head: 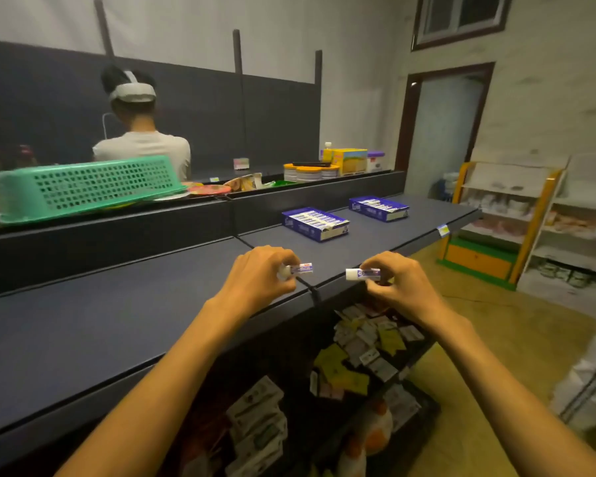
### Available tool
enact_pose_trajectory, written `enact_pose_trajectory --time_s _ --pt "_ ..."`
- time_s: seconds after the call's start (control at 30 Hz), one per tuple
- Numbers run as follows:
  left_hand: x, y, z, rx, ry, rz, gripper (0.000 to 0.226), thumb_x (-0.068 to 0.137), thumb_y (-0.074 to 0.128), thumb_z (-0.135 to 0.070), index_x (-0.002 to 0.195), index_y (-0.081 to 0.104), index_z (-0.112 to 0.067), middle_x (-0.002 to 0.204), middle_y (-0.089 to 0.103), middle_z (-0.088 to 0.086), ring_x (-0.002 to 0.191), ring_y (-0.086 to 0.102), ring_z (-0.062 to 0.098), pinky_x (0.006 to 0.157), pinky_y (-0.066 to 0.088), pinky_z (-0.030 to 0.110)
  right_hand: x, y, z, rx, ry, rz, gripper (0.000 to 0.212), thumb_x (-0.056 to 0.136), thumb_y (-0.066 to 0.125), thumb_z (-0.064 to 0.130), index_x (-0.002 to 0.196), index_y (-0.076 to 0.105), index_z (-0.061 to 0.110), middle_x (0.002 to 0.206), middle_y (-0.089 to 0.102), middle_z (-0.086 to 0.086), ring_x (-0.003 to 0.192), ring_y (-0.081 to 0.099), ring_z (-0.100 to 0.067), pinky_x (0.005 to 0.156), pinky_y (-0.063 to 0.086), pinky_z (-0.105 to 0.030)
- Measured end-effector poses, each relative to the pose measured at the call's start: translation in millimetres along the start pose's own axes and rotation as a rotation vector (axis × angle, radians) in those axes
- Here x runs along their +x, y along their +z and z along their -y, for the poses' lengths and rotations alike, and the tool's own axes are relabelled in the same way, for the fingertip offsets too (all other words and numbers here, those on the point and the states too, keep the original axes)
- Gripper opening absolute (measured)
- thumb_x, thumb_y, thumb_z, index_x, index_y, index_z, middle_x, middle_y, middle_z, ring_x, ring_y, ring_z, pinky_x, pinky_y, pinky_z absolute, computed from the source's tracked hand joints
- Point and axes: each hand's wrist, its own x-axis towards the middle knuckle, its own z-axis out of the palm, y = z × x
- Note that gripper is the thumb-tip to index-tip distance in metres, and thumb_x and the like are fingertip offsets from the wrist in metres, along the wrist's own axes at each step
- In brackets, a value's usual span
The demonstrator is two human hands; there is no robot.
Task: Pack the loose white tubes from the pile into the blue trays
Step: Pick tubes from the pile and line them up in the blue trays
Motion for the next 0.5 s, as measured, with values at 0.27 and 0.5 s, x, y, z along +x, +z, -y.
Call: enact_pose_trajectory --time_s 0.27,0.5 --pt "118.9 83.9 -35.8 -0.033 0.044 0.002 0.026 0.081 0.069 -0.03 0.107 0.069 -0.027 0.103 0.07 -0.003 0.093 0.063 0.018 0.077 0.055 0.037 44.3 -32.1 -118.7 -0.062 0.106 -0.019 0.023 0.083 0.072 0.011 0.106 0.069 0.014 0.101 0.064 0.002 0.083 0.059 -0.01 0.068 0.044 -0.011" --pt "212.4 140.8 -58.1 -0.049 0.077 0.026 0.026 0.081 0.071 -0.029 0.107 0.07 -0.024 0.099 0.071 -0.002 0.088 0.063 0.018 0.076 0.055 0.039 86.7 -49.3 -208.9 -0.063 0.168 -0.023 0.023 0.085 0.069 0.012 0.108 0.068 0.017 0.105 0.064 0.001 0.088 0.058 -0.009 0.07 0.045 -0.011"
